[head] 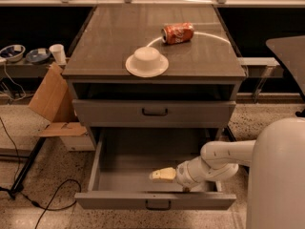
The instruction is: Open middle drawer
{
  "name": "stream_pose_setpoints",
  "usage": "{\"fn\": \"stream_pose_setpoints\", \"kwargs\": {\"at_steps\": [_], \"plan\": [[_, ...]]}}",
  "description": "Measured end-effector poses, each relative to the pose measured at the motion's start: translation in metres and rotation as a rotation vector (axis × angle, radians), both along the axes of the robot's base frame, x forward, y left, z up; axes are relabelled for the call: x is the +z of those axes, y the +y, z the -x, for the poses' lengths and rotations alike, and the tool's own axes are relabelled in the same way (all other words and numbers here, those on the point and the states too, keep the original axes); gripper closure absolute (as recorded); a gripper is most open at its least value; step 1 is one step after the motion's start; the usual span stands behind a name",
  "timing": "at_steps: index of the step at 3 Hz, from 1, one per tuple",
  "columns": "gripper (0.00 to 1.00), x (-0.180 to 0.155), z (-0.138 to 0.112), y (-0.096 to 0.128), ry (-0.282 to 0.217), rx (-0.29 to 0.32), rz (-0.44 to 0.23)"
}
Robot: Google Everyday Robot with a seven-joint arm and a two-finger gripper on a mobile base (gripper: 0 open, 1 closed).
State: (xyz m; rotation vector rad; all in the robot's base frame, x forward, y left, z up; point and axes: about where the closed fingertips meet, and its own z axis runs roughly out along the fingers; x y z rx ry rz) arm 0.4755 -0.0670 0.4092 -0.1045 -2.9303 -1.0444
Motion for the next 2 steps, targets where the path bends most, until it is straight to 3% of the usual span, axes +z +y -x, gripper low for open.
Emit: {"fn": "stream_pose_setpoints", "kwargs": {"at_steps": [1, 2], "plan": [[0.00, 0.001, -0.002, 0.001, 0.000, 0.000, 0.000], [0.00, 0.007, 0.011, -0.002, -0.041, -0.003, -0.013]]}}
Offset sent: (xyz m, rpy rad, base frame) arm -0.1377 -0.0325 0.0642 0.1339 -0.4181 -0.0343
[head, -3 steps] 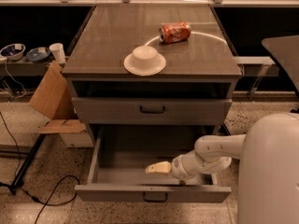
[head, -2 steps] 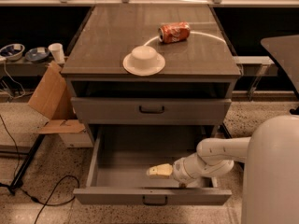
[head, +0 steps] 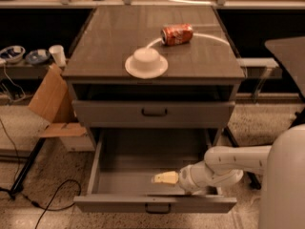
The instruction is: Open middle drawer
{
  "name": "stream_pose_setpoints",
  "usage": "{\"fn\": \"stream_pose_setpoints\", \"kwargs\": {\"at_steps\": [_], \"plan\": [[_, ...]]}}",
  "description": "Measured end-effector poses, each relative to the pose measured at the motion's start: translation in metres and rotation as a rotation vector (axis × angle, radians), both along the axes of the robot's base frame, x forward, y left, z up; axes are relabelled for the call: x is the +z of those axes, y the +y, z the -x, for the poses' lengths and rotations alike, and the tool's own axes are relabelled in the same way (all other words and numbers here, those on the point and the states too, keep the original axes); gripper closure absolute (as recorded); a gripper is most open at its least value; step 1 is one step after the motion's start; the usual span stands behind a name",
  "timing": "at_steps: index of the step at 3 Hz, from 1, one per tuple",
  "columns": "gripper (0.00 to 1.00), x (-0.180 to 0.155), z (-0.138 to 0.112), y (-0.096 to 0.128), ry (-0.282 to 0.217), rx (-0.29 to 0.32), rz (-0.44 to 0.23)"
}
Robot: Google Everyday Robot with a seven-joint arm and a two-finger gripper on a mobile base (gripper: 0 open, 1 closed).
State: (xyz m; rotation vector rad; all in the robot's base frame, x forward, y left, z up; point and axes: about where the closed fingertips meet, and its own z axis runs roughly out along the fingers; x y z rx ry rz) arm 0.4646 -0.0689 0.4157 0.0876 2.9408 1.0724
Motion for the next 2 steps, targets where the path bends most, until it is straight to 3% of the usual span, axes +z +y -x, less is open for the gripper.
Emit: {"fn": "stream_pose_setpoints", "kwargs": {"at_steps": [1, 2], "plan": [[0.00, 0.020, 0.008, -0.005, -0.099, 0.015, 0.011], [0.00, 0.053, 0.031, -0.005, -0.271, 0.057, -0.021]]}}
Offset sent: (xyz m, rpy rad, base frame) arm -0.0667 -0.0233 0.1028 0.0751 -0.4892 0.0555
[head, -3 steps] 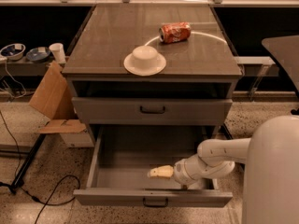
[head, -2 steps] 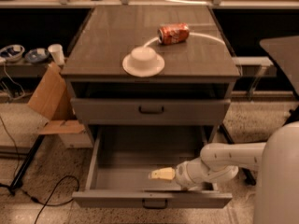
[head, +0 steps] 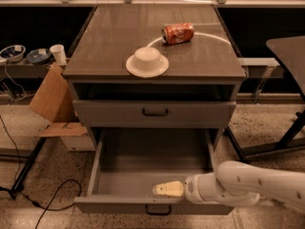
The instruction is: Open middle drawer
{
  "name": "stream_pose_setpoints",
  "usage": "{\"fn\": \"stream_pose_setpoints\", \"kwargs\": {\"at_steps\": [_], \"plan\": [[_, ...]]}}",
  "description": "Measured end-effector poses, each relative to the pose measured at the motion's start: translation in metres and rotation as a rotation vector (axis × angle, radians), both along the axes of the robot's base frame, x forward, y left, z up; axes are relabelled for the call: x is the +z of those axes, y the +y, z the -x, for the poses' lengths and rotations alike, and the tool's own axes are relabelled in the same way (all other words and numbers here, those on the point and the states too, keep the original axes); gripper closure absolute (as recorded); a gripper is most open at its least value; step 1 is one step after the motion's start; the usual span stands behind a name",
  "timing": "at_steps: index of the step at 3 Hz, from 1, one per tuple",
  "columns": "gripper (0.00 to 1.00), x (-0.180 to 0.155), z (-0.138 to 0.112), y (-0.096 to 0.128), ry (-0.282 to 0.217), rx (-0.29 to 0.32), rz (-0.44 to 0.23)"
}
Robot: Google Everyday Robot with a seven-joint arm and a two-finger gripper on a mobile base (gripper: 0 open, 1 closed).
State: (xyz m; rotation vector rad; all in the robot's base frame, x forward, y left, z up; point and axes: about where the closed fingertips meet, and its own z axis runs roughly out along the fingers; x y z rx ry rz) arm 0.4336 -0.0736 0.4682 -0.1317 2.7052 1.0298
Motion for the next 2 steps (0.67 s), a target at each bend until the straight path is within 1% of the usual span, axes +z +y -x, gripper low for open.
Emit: {"fn": "stream_pose_setpoints", "kwargs": {"at_steps": [1, 2], "plan": [[0.00, 0.0087, 0.0075, -0.0135, -0.035, -0.031, -0.021], [0.00, 0.0087, 0.0075, -0.0134, -0.035, -0.031, -0.021]]}}
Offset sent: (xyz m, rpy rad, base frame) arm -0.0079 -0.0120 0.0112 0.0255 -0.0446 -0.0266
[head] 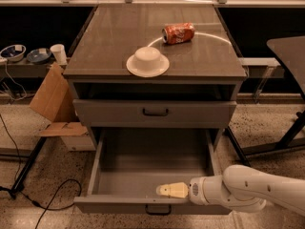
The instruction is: Open middle drawer
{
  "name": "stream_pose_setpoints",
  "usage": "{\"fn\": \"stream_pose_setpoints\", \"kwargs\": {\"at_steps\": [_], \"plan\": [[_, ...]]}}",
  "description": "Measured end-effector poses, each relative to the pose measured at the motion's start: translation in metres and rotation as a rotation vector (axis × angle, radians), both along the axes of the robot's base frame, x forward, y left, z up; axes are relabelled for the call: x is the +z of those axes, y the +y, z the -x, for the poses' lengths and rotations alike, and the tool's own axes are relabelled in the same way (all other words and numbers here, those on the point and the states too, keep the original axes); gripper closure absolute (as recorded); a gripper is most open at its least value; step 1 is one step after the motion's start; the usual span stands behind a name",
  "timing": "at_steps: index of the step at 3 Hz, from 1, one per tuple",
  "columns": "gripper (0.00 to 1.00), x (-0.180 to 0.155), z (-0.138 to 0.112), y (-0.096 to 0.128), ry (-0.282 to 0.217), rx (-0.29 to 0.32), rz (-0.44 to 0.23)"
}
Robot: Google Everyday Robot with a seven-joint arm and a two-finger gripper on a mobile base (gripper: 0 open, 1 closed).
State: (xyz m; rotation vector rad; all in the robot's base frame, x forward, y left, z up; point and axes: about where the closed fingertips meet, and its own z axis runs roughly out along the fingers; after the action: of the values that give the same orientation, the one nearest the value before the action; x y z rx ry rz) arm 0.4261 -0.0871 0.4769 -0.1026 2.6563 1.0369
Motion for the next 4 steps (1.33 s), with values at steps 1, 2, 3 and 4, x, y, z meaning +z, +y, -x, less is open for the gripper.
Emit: {"fn": "stream_pose_setpoints", "kwargs": {"at_steps": [1, 2, 3, 4], "plan": [[0.00, -0.002, -0.001, 0.006, 0.010, 0.028, 0.002], [0.00, -0.011, 0.012, 0.012, 0.086, 0.070, 0.029], [0.00, -0.011, 0.010, 0.012, 0.087, 0.071, 0.030], [0.00, -0.014, 0.020, 0.012, 0.136, 0.081, 0.047]]}}
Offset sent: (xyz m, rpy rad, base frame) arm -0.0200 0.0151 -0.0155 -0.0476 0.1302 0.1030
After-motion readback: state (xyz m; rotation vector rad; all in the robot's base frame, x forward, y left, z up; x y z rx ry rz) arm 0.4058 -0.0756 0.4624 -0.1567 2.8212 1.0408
